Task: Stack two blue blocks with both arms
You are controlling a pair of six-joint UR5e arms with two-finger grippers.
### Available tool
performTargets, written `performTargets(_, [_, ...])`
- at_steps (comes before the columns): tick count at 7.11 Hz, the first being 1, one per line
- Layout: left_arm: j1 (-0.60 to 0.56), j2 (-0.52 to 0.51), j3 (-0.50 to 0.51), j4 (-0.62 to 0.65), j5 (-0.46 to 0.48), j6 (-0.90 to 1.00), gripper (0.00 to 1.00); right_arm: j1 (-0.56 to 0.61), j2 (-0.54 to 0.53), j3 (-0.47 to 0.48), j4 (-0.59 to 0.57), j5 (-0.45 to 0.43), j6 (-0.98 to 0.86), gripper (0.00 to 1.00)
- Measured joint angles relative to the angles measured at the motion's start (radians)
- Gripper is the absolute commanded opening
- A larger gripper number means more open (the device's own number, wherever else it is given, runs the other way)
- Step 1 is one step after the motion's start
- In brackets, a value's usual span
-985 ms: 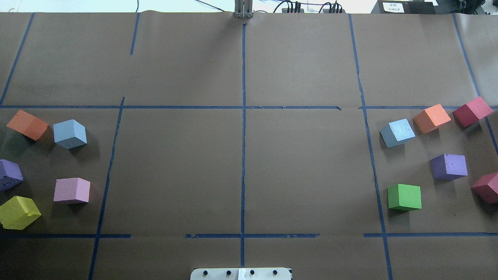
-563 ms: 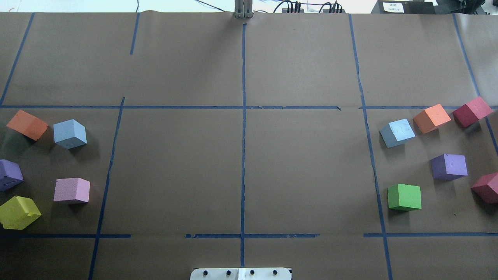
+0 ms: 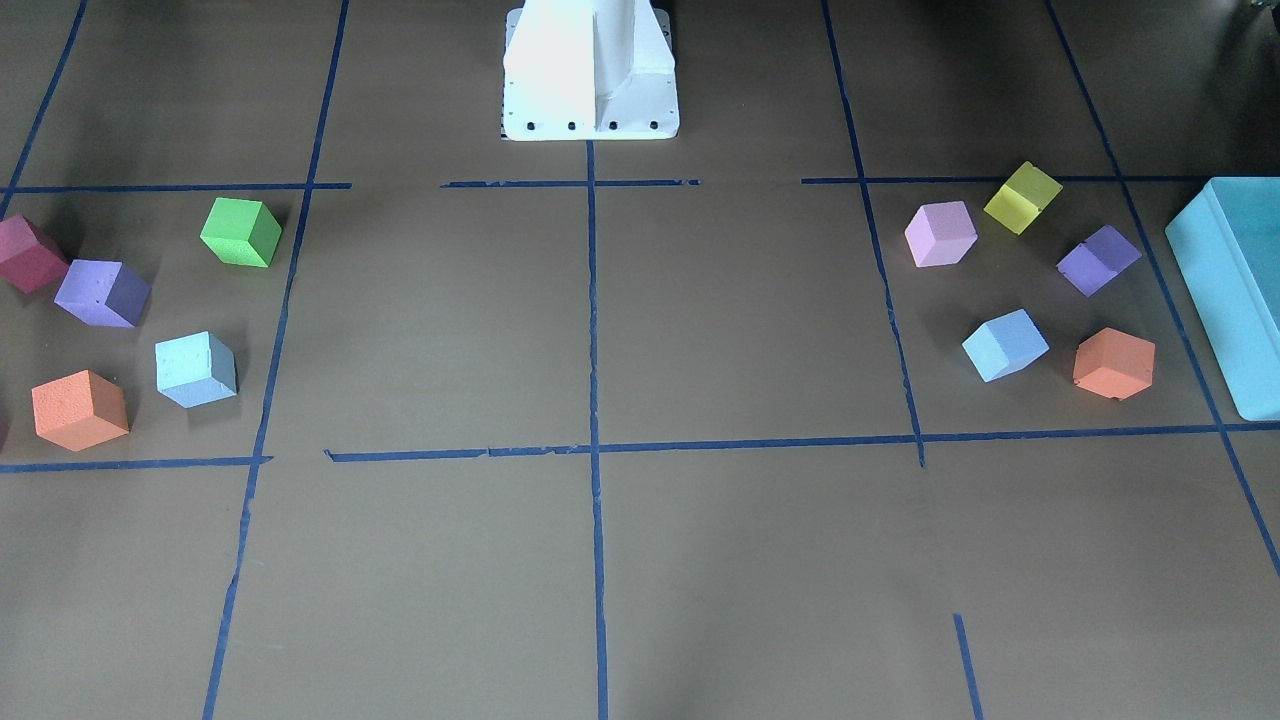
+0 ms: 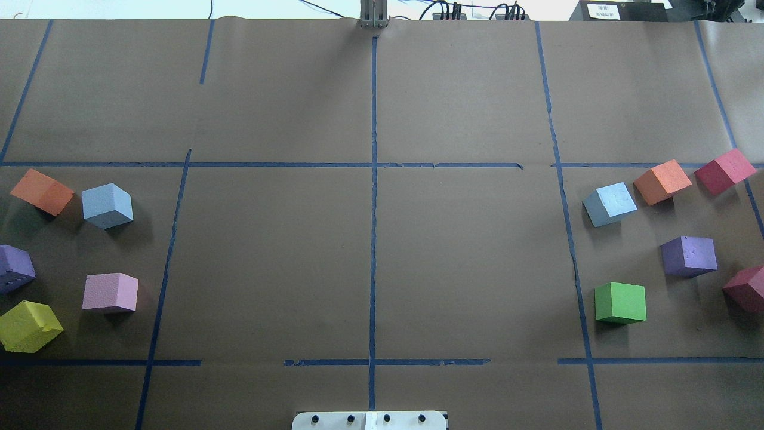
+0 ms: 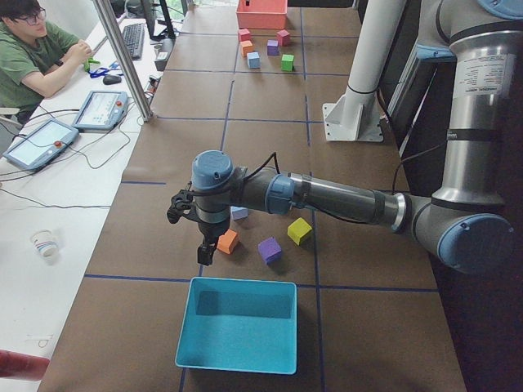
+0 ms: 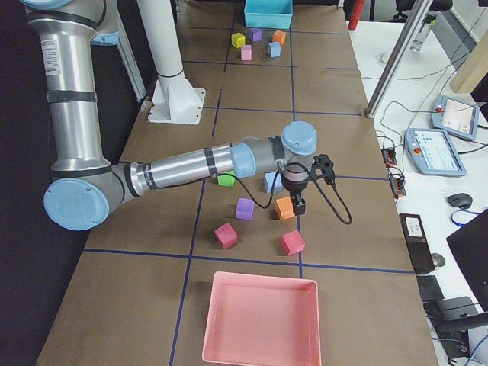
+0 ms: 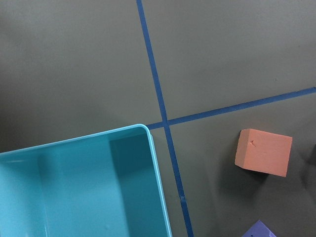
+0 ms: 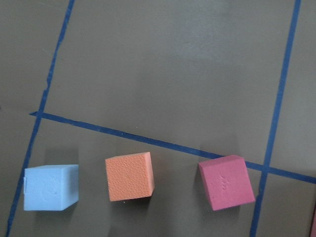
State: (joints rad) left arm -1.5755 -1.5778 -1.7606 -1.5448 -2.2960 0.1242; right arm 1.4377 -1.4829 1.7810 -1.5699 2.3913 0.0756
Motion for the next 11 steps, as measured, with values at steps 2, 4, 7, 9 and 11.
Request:
performTargets(2, [0.001, -0.001, 0.0, -0.011, 0.0, -0.002, 1.0, -0.084, 0.041, 0.011, 0.0, -0.009, 0.111, 1.0])
performTargets(4, [0.001, -0.001, 0.0, -0.021, 0.0, -0.004, 1.0, -0.232, 0.054, 0.037, 0.05, -0.094, 0.282, 1.0])
performTargets(7, [0.002, -0.001, 0.0, -0.024, 0.0, -0.005, 1.0, -0.44, 0.049, 0.023, 0.223, -0.245, 0.524, 1.0])
performTargets(9, [0.002, -0.001, 0.001, -0.023, 0.0, -0.005, 1.0, -0.507, 0.034, -0.016, 0.305, -0.295, 0.568, 1.0])
performTargets(11, [0.002, -0.001, 0.0, -0.024, 0.0, -0.005, 1.0, -0.534, 0.028, -0.072, 0.37, -0.304, 0.577, 1.0])
